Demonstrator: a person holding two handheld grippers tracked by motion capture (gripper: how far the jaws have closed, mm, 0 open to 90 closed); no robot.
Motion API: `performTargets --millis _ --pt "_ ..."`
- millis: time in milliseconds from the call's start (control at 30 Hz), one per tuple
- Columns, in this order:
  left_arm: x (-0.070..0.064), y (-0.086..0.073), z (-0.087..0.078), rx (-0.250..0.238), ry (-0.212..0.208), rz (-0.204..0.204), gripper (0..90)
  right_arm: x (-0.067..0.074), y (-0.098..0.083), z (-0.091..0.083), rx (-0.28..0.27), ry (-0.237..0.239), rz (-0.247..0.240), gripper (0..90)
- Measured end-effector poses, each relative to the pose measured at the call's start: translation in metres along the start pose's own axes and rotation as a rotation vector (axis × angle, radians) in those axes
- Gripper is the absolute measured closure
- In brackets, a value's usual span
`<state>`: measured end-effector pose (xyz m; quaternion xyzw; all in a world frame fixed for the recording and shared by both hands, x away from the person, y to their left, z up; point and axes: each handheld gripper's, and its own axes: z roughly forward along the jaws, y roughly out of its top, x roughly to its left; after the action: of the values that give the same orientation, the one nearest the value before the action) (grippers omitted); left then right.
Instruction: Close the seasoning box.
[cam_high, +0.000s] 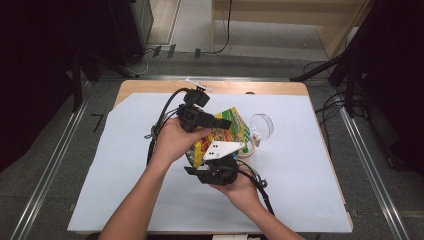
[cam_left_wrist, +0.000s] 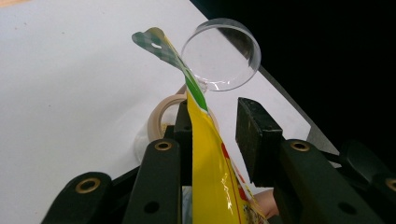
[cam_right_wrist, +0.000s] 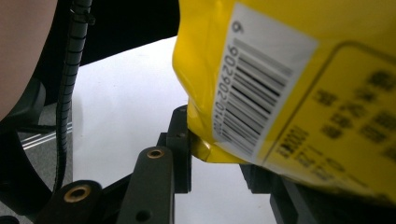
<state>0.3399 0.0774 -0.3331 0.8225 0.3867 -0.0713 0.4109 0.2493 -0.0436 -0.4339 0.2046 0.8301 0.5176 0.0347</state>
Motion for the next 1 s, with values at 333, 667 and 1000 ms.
performTargets --millis 333,667,1000 --pt "0.0019 0.0038 0.0072 0.037 0.02 0.002 72.5 -0.0022 -0.0011 0.0014 0.011 0.003 0.018 69.8" --pt "0.0002 0.005 0.0059 0.037 0.037 0.034 75.5 -0.0012 0.001 0.0062 0.003 -0.03 0.05 69.8" --pt "-0.0021 0.0071 0.0038 0.018 0.041 0.055 76.0 0.0023 0.0057 0.0097 -0.007 -0.068 0.104 69.5"
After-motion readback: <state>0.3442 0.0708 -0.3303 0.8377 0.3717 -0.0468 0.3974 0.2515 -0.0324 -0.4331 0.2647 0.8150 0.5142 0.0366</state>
